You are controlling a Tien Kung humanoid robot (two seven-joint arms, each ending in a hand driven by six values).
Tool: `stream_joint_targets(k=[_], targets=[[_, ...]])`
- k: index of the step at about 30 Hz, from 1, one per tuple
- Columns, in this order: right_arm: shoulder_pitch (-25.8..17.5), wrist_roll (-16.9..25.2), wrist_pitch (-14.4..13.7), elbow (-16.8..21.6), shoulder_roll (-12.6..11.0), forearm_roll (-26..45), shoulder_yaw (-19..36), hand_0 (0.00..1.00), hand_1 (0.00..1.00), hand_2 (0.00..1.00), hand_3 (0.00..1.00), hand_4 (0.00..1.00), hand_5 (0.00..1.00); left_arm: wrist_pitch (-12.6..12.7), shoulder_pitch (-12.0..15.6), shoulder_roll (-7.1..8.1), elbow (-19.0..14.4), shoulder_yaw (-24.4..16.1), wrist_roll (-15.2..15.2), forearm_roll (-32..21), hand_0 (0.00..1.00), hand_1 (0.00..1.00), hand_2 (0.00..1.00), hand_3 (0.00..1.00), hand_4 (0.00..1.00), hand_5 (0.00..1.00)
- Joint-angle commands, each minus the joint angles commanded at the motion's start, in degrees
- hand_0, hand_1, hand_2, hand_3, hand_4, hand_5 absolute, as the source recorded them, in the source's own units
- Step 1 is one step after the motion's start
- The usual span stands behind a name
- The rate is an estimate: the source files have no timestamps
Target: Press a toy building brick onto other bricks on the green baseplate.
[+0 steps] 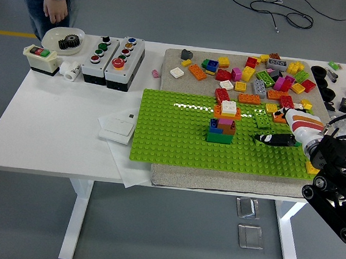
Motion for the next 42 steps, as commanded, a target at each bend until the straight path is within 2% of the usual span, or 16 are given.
stream_joint_targets(k=[5,11,20,28,41,42], targets=[[-0.2,-0.6,-2.7,-0.9,1.1,-0.2,-1.2,0.78,0.715,0.79,0.841,0.998,0.665,0.0,0.0,-0.03,0.0,0.1,0.0,-0.1,0.877,0.841,0.838,0.641,0.719,0.647],[-0.4,-1.0,-4.4,-1.9,2.3,-1.3,-1.8,0.786,0.712,0.789,0.848,0.998,0.665,0.0,0.0,-0.03,0.0,0.3,0.0,-0.3,0.878,0.842,0.838,0.641,0.719,0.647],[-0.6,-1.6,-9.5,-5.5,4.4,-5.7,-2.6,0.791,0.714,0.799,0.856,0.998,0.651,0.1,-0.1,-0.04,0.0,0.5,-0.1,-0.7,0.877,0.841,0.838,0.641,0.719,0.646],[-1.1,-3.3,-11.6,-6.9,5.9,-7.3,-2.8,0.791,0.714,0.801,0.859,0.998,0.645,0.0,-0.1,-0.02,0.0,0.7,-0.1,-0.9,0.877,0.84,0.837,0.641,0.72,0.647],[-1.5,-5.4,-13.5,-9.5,7.8,-9.9,-2.8,0.791,0.713,0.808,0.866,0.998,0.638,0.0,-0.1,-0.01,0.0,1.1,-0.1,-1.3,0.877,0.84,0.837,0.644,0.721,0.646],[-1.5,-5.7,-13.6,-9.6,7.9,-10.0,-2.9,0.773,0.683,0.783,0.858,0.998,0.632,0.0,-0.1,0.0,0.0,1.1,-0.1,-1.3,0.878,0.84,0.837,0.644,0.721,0.645]])
